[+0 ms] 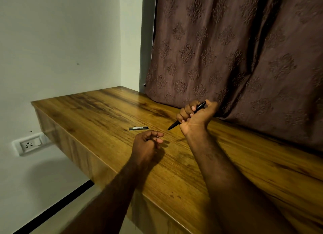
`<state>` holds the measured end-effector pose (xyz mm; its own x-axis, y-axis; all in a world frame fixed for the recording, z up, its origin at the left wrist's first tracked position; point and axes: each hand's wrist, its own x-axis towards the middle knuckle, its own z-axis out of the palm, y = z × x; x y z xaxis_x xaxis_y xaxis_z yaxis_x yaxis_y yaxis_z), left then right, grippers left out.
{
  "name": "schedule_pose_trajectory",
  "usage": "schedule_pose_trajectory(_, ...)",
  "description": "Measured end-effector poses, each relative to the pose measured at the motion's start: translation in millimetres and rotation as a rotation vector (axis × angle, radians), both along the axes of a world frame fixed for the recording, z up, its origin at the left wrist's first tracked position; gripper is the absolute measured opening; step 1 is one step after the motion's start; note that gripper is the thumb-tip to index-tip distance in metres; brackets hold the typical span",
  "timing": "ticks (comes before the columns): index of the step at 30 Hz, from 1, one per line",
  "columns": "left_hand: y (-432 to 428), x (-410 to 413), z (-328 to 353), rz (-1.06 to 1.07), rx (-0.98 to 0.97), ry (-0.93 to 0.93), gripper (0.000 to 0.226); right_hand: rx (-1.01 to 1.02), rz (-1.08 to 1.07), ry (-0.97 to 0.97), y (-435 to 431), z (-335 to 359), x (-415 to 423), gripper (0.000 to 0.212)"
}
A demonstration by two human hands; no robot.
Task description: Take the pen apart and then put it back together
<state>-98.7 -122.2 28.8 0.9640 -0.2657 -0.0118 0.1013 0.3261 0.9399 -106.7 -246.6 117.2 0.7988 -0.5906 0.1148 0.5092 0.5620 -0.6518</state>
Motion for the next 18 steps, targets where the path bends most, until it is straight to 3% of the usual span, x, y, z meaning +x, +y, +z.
schedule_pose_trajectory(18, 7.0, -10.4, 12.5, -0.016, 0.066, -0.094, 0.041, 0.0, -0.01, 0.004, 0.7, 0.3, 0.2, 0.046)
